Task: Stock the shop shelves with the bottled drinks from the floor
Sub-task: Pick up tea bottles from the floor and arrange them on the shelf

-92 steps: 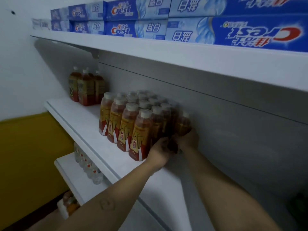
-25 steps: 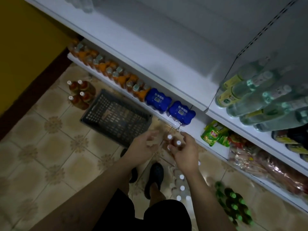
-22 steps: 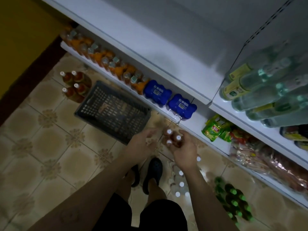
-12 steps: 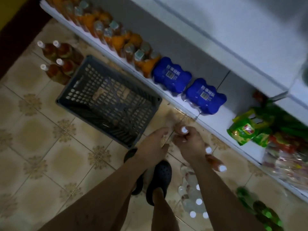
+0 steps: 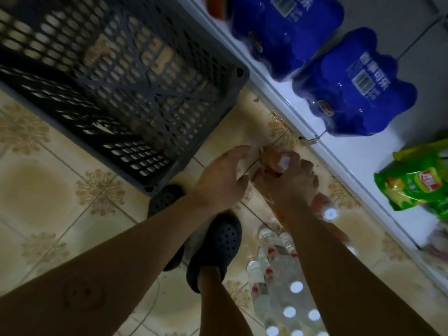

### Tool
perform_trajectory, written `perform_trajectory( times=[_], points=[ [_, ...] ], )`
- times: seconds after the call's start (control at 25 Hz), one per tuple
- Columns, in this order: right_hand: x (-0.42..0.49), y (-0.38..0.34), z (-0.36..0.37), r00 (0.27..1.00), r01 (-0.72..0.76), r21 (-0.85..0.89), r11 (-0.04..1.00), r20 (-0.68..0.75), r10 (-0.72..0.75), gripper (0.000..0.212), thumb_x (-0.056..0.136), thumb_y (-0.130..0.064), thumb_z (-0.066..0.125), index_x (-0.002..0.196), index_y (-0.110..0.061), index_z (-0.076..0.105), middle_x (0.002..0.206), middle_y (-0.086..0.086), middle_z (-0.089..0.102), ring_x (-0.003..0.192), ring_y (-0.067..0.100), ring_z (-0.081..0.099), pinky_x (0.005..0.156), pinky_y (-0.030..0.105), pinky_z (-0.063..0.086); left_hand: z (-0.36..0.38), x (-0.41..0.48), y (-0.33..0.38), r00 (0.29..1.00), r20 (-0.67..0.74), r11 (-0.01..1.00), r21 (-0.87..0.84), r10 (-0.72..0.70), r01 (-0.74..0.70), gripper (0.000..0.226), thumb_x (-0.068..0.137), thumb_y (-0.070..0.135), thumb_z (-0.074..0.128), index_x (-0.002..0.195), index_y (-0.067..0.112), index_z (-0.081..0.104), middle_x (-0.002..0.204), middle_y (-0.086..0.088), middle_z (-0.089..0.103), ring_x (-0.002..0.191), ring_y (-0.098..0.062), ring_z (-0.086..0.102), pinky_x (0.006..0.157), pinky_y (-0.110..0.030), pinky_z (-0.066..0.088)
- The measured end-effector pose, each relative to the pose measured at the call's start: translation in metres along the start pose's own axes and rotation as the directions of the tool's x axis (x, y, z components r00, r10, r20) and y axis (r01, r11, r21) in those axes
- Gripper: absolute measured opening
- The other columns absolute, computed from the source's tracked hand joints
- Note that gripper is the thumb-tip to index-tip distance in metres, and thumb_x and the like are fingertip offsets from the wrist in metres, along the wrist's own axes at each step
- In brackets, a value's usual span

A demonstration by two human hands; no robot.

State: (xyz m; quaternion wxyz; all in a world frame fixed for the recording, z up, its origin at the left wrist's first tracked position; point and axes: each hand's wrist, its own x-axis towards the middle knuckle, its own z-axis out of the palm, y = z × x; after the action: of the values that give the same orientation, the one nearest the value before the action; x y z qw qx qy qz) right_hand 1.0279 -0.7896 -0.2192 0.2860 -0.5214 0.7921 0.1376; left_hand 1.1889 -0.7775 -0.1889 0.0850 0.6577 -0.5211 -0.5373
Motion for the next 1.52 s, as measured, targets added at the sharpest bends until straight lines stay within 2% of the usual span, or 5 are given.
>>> perform_trajectory(
  times=[0.28, 0.8, 0.92, 1.08, 1.52],
  points=[
    [0.046, 0.011, 0.023, 0.998, 0.066, -0.045, 0.997, 0.008, -0.066, 0.055, 0.091, -0.026, 0.058, 0.14, -0.019, 0.035, 0.13, 0.017, 0.049, 0.124, 0.037, 0.047, 0.114, 0.045, 0.029, 0.04, 0.046, -0.009, 0.999, 0.011, 0.992, -0.121, 0.043, -0.041, 0.056, 0.088, 0.005, 0.064, 0.139, 0.021, 0.044, 0.115, 0.017, 0.048, 0.1, 0.018, 0.036, 0.076, 0.009, 0.028],
    [-0.117, -0.034, -0.137, 0.995, 0.088, 0.553, 0.829, -0.08, -0.053, 0.05, 0.072, -0.039, 0.079, 0.115, -0.03, 0.055, 0.098, -0.006, 0.067, 0.086, 0.015, 0.066, 0.072, 0.025, 0.048, -0.069, -0.074, 0.104, 0.993, 0.035, 0.979, 0.163, 0.117, -0.121, 0.077, 0.082, 0.015, 0.073, 0.147, 0.025, 0.034, 0.143, -0.004, 0.045, 0.128, -0.021, 0.043, 0.103, -0.028, 0.04],
    [-0.176, -0.056, -0.211, 0.992, 0.125, 0.596, 0.793, -0.09, -0.089, 0.046, 0.072, -0.042, 0.079, 0.11, -0.033, 0.055, 0.087, -0.017, 0.062, 0.08, 0.007, 0.061, 0.067, 0.019, 0.041, -0.107, -0.126, 0.148, 0.969, -0.033, 0.951, 0.202, 0.245, -0.234, 0.077, 0.076, 0.019, 0.079, 0.143, 0.016, 0.042, 0.142, -0.006, 0.049, 0.127, -0.021, 0.041, 0.098, -0.019, 0.032],
    [-0.25, -0.073, -0.301, 0.991, 0.129, 0.639, 0.758, -0.066, -0.114, 0.037, 0.073, -0.048, 0.076, 0.098, -0.04, 0.049, 0.078, -0.025, 0.057, 0.072, -0.009, 0.052, 0.061, 0.008, 0.035, -0.158, -0.192, 0.203, 0.943, -0.094, 0.917, 0.281, 0.32, -0.284, 0.086, 0.07, 0.036, 0.082, 0.144, 0.017, 0.041, 0.142, -0.004, 0.049, 0.128, -0.025, 0.045, 0.107, -0.041, 0.038],
    [-0.388, -0.077, -0.438, 0.974, 0.207, 0.677, 0.707, -0.211, -0.083, 0.03, 0.081, -0.057, 0.064, 0.084, -0.028, 0.057, 0.073, -0.013, 0.061, 0.068, 0.003, 0.057, 0.051, 0.015, 0.035, -0.215, -0.331, 0.301, 0.888, -0.239, 0.893, 0.329, 0.392, -0.306, 0.099, 0.066, 0.053, 0.079, 0.147, 0.029, 0.027, 0.144, 0.001, 0.044, 0.133, -0.02, 0.039, 0.112, -0.048, 0.031]
  ],
)
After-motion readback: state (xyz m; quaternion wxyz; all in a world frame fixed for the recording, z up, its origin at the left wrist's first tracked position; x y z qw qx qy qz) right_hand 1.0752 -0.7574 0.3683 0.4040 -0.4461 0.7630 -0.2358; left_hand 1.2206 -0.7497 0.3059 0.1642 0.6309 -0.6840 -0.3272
